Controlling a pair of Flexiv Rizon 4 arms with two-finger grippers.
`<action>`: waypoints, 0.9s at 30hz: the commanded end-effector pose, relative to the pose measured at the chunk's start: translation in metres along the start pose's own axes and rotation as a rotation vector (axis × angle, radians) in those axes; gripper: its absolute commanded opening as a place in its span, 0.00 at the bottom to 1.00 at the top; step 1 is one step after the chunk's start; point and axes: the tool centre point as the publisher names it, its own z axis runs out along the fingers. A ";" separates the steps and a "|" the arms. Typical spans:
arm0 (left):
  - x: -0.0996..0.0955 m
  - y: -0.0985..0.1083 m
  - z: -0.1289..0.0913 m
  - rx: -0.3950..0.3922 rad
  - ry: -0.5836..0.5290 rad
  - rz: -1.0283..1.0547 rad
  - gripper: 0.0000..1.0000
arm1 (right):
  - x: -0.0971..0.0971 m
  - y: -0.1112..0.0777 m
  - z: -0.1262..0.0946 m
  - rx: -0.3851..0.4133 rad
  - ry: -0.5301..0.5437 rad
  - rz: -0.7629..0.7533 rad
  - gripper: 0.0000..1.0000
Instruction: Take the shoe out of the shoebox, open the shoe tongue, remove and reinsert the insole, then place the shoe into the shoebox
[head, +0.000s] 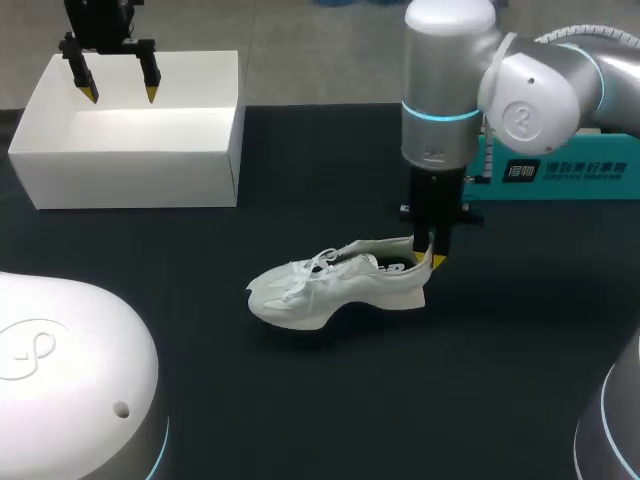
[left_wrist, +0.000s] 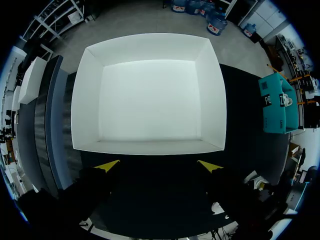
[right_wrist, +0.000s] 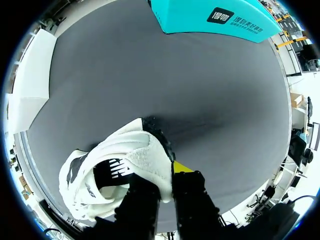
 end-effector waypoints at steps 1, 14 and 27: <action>0.000 0.000 0.000 0.000 0.000 0.000 1.00 | 0.013 0.010 0.024 0.029 -0.003 -0.016 0.00; 0.000 0.000 0.000 0.000 0.000 0.000 1.00 | 0.015 0.006 0.030 0.067 0.011 -0.053 0.83; 0.000 0.000 0.000 0.000 0.000 0.000 1.00 | -0.008 -0.011 -0.033 0.016 0.164 -0.329 1.00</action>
